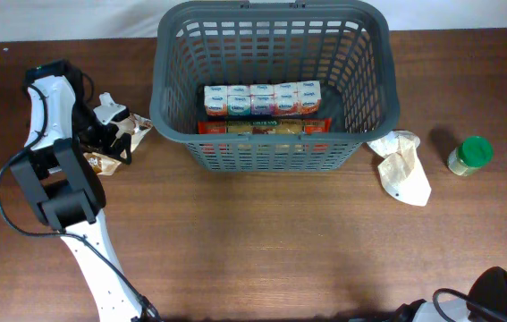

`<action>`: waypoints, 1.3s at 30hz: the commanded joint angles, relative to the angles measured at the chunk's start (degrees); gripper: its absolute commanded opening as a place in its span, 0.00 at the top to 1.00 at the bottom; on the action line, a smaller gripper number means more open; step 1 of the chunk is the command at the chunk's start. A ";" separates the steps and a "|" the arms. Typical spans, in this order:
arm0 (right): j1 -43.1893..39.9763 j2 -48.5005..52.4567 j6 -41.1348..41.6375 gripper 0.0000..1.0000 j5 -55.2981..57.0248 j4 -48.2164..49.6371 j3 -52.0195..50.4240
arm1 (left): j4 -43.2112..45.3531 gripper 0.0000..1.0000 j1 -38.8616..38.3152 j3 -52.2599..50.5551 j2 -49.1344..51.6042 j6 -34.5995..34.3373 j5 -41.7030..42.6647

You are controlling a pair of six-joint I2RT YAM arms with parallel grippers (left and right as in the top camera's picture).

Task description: Pack container

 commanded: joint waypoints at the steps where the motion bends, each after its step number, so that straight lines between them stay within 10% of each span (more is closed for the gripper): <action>1: -0.22 -0.35 -0.22 0.01 0.50 0.20 -0.04 | 0.63 0.00 -0.24 -3.45 1.38 2.14 1.20; 16: -0.22 -0.35 -0.22 0.01 0.50 0.20 -0.04 | 6.64 0.31 -0.22 -14.43 1.38 2.43 -8.74; 17: -0.22 -0.35 -0.22 0.01 0.50 0.20 -0.04 | 6.67 0.40 -0.22 -14.43 1.38 2.43 -8.74; 19: -0.22 -0.35 -0.22 0.01 0.50 0.20 -0.04 | 6.64 0.98 -0.22 -14.43 1.38 2.40 -8.76; 29: -0.22 -0.35 -0.22 0.01 0.50 0.20 -0.04 | 7.13 0.98 0.37 -10.54 1.29 -6.73 -8.70; 39: -0.22 -0.35 -0.22 0.01 0.50 0.20 -0.04 | -4.61 0.98 0.46 23.10 0.68 -14.19 -8.70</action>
